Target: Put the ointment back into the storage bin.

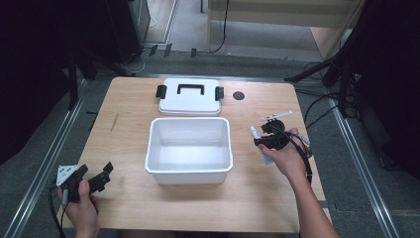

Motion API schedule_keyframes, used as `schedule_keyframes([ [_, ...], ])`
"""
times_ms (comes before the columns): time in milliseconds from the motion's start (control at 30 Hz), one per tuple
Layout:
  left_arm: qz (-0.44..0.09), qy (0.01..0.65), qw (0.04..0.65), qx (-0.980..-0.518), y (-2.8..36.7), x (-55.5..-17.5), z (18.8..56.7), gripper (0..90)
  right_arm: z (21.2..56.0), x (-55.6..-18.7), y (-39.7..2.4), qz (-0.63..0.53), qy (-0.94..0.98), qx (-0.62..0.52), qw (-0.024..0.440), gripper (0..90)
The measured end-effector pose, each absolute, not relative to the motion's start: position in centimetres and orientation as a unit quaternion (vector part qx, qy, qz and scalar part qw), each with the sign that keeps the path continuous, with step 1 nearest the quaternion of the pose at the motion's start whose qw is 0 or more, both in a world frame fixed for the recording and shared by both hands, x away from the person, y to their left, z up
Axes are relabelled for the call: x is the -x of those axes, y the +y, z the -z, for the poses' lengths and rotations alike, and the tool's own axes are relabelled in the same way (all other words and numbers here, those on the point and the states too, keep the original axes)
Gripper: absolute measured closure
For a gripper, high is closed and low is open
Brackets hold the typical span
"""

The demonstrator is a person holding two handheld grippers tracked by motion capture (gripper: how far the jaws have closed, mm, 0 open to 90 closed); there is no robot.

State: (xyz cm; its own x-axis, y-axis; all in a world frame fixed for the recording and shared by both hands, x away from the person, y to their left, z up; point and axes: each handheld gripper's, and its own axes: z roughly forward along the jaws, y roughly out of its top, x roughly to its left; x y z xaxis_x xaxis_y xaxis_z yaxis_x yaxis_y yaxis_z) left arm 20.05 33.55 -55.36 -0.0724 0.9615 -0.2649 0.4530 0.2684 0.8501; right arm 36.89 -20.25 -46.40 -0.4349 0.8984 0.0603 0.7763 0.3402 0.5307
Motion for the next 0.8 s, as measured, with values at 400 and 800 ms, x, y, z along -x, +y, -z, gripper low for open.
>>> schedule_keyframes([
  [400, -0.294, 0.67, 0.431, -0.528, 33.6, -20.0, 55.4, 6.3, 41.9, -36.4, -18.1, -0.286, 0.812, -0.494, 0.12, 72.1],
  [800, -0.293, 0.672, 0.432, -0.525, 33.6, -20.1, 55.4, 6.3, 37.9, -36.3, -15.0, -0.295, 0.828, -0.464, 0.111, 72.1],
])
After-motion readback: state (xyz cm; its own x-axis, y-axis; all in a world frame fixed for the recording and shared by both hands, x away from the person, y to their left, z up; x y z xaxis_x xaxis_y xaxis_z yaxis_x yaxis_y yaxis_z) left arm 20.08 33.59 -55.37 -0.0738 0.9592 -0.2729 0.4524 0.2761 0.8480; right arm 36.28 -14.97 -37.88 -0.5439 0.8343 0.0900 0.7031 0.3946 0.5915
